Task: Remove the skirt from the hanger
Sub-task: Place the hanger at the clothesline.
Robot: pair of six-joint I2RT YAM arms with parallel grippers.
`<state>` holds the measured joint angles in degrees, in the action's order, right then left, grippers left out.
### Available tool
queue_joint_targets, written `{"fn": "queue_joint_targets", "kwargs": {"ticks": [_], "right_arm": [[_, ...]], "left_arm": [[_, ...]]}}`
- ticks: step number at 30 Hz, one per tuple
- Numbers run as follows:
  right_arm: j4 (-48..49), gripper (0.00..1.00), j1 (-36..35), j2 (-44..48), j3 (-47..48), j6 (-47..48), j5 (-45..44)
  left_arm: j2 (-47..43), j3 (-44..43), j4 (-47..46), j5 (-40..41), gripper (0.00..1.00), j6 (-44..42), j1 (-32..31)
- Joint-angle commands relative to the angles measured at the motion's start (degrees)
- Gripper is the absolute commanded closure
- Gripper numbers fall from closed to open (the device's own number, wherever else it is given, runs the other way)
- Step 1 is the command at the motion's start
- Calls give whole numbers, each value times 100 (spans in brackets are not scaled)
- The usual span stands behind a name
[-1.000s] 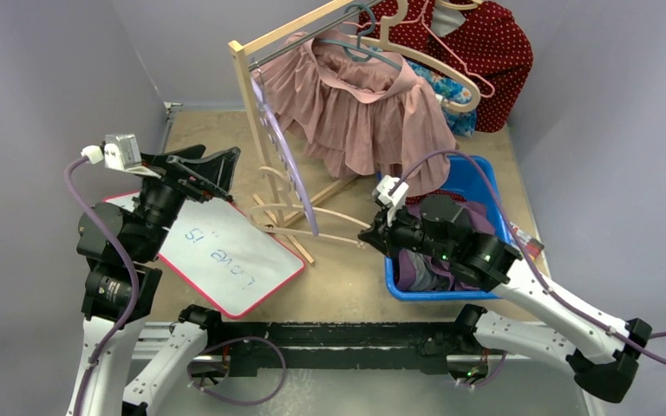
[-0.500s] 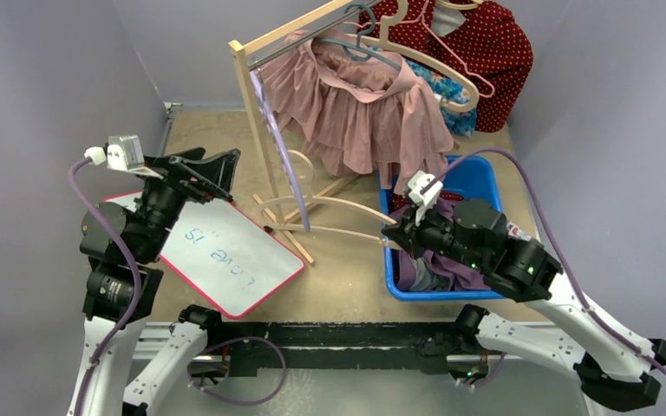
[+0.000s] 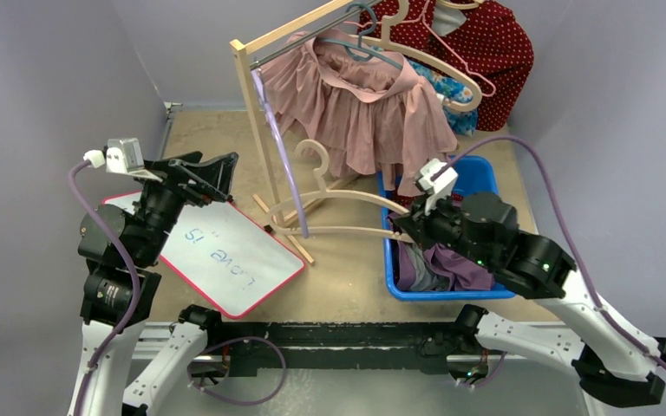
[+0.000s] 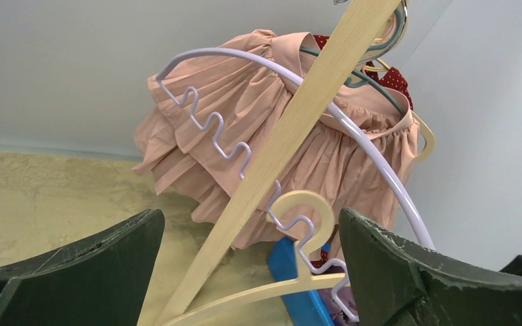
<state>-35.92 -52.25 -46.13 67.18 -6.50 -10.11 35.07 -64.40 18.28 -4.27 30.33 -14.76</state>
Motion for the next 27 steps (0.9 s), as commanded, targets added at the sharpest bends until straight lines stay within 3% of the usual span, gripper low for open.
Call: {"fn": "queue_joint_targets", "kwargs": {"ticks": [1,6,15,27], "right_arm": [[92,100,66,365,623,199,-933],[65,100,59,551,1095,409,-768],[962,100,57,370,1293,668,-945],[4970,100,60,398,-643,818,-310]], "left_arm": [[-55,-167,-102,61,0,-109,-18],[-97,-108,-143,76,0,-32,-18],[-100,-228,-43,77,0,-11,-17],[-40,-346,37,61,0,-14,-13]]}}
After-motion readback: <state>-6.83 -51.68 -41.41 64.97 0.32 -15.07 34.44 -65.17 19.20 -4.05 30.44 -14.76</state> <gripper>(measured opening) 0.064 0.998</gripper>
